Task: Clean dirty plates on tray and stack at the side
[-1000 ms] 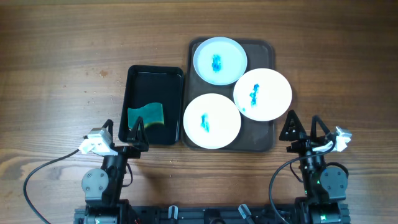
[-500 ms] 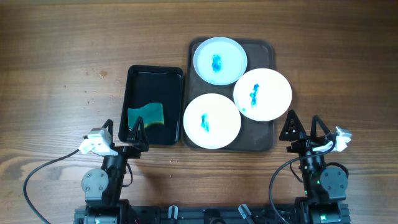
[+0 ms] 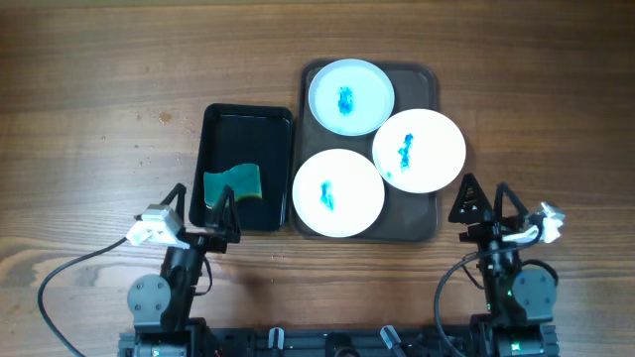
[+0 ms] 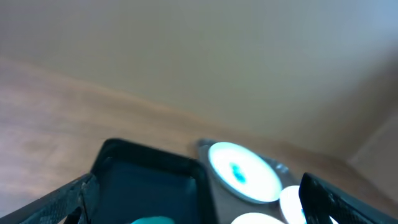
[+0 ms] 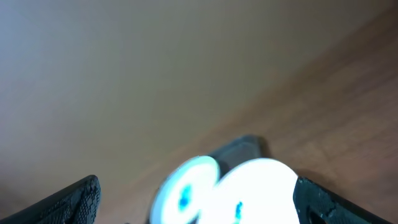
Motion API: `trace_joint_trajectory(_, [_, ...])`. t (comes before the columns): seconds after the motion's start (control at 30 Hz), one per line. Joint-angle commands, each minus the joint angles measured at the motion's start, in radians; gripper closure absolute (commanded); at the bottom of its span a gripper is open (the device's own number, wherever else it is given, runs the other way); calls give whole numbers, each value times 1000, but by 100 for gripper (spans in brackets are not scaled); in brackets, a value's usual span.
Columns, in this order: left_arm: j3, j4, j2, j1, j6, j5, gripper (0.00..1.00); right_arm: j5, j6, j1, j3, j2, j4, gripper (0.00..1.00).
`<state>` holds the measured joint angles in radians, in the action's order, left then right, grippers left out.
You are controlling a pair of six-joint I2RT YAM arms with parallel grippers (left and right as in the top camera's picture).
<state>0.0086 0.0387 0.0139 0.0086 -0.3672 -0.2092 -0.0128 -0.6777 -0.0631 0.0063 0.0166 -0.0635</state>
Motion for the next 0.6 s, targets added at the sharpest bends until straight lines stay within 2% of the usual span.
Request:
trace_joint_trajectory(0.0, [68, 10, 6, 4, 16, -83, 0, 116, 18, -3, 74, -2, -23, 0])
trace_joint_trajectory(0.03, [110, 6, 23, 4, 24, -81, 0, 127, 56, -3, 105, 0, -26, 0])
trace_joint_trajectory(0.1, [274, -75, 139, 4, 25, -34, 0, 161, 255, -3, 256, 46, -8, 0])
trace_joint_trajectory(0.23, [660, -362, 528, 4, 62, -76, 0, 171, 474, -3, 604, 299, 280, 0])
trace_joint_trajectory(0.33, [988, -647, 831, 4, 76, -90, 0, 171, 491, -3, 961, 642, 669, 0])
trace_joint_trajectory(0.4, [1138, -800, 974, 4, 76, -90, 0, 171, 493, -3, 1123, 827, 851, 0])
trace_joint_trajectory(0.5, [1232, -897, 1094, 4, 75, -90, 0, 188, 478, -3, 1230, 1020, 949, 0])
trace_joint_trajectory(0.57, [1232, -917, 1131, 4, 42, -129, 0, 330, 464, -3, 1230, 1128, 957, 0])
